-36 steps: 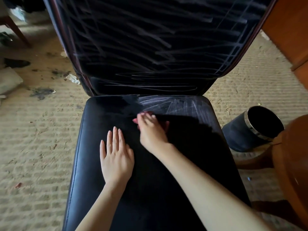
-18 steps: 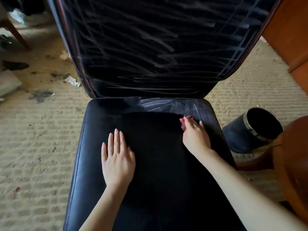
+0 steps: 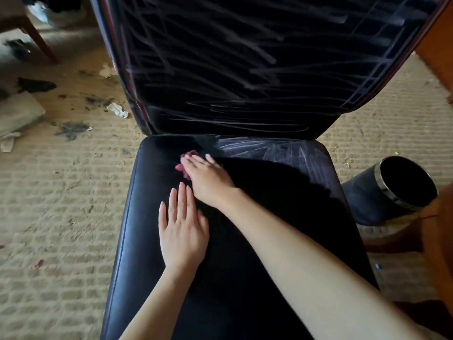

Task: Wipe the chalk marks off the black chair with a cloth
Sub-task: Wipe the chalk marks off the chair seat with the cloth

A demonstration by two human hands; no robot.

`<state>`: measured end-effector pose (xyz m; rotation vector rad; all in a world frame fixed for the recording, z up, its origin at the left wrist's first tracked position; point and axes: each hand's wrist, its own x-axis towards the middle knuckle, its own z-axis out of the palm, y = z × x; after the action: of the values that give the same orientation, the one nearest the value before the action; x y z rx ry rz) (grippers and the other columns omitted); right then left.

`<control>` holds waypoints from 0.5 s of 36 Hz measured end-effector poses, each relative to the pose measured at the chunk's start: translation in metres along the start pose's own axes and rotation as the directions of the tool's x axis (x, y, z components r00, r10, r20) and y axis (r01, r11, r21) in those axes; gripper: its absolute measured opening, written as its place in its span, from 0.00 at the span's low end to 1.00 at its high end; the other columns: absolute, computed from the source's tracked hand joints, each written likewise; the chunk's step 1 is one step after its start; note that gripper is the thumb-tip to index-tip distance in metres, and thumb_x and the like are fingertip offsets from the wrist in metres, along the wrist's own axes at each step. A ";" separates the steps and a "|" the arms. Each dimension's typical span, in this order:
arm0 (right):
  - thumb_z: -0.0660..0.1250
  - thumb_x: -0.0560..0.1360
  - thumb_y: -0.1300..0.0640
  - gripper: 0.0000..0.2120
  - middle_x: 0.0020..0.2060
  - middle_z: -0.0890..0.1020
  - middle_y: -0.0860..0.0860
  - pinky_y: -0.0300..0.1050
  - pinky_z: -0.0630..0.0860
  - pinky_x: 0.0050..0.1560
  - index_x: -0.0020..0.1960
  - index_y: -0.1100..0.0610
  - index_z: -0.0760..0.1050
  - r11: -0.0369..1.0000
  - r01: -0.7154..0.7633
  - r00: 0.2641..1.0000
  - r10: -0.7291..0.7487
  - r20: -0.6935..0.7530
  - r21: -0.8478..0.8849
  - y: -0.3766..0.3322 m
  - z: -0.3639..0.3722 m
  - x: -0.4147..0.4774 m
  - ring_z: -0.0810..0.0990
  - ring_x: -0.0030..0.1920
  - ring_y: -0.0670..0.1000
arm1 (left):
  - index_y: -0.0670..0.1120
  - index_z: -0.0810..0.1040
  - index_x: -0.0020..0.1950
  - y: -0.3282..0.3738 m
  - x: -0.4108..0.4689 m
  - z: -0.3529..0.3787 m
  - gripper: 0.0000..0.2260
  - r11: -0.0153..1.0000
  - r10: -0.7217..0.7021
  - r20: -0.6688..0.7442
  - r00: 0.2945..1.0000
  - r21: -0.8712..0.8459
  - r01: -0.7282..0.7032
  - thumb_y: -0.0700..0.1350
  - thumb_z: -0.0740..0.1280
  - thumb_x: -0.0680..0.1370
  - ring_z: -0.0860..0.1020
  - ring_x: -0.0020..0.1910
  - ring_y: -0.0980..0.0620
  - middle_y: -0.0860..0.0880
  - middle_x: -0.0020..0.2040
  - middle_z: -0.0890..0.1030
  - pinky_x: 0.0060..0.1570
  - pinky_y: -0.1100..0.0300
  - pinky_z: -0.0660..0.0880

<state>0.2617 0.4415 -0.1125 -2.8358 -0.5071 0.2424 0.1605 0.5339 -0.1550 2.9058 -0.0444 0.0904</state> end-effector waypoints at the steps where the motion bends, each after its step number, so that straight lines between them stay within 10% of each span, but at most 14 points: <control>1: 0.57 0.78 0.63 0.29 0.77 0.58 0.50 0.48 0.43 0.76 0.77 0.58 0.53 1.000 -0.021 1.000 0.021 -0.017 -0.003 0.010 -0.003 -0.005 0.52 0.77 0.47 | 0.40 0.64 0.74 0.000 0.001 -0.002 0.26 1.000 0.006 -0.003 1.000 0.004 -0.006 0.48 0.50 0.77 0.62 0.74 0.45 0.43 0.74 0.64 0.72 0.49 0.53; 7: 0.56 0.76 0.64 0.28 0.75 0.62 0.49 0.48 0.46 0.76 0.75 0.56 0.58 0.969 -0.245 0.968 0.243 -0.057 -0.020 0.072 -0.018 -0.050 0.56 0.76 0.47 | 0.40 0.68 0.72 -0.002 0.007 -0.006 0.26 0.999 0.032 0.007 0.999 0.006 -0.032 0.49 0.51 0.77 0.66 0.72 0.45 0.44 0.72 0.68 0.69 0.50 0.56; 12: 0.56 0.77 0.63 0.29 0.76 0.61 0.52 0.48 0.43 0.76 0.77 0.59 0.55 0.900 -0.421 0.907 0.414 -0.079 -0.113 0.104 -0.019 -0.080 0.53 0.77 0.48 | 0.44 0.80 0.54 -0.023 0.045 -0.021 0.14 0.966 0.251 -0.042 0.967 0.073 -0.247 0.46 0.60 0.73 0.79 0.46 0.42 0.46 0.51 0.80 0.42 0.51 0.71; 18: 0.55 0.76 0.69 0.23 0.68 0.71 0.59 0.46 0.54 0.72 0.70 0.65 0.66 0.949 -0.297 0.903 0.314 -0.294 0.103 0.055 -0.017 -0.039 0.63 0.72 0.60 | 0.39 0.70 0.70 -0.025 0.044 -0.006 0.24 0.985 0.171 -0.080 0.982 0.049 -0.167 0.51 0.56 0.78 0.70 0.69 0.41 0.40 0.70 0.71 0.69 0.46 0.60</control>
<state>0.2467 0.3742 -0.1063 -2.8113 0.0123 -0.1295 0.2049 0.5589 -0.1523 2.9313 -0.2781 0.2454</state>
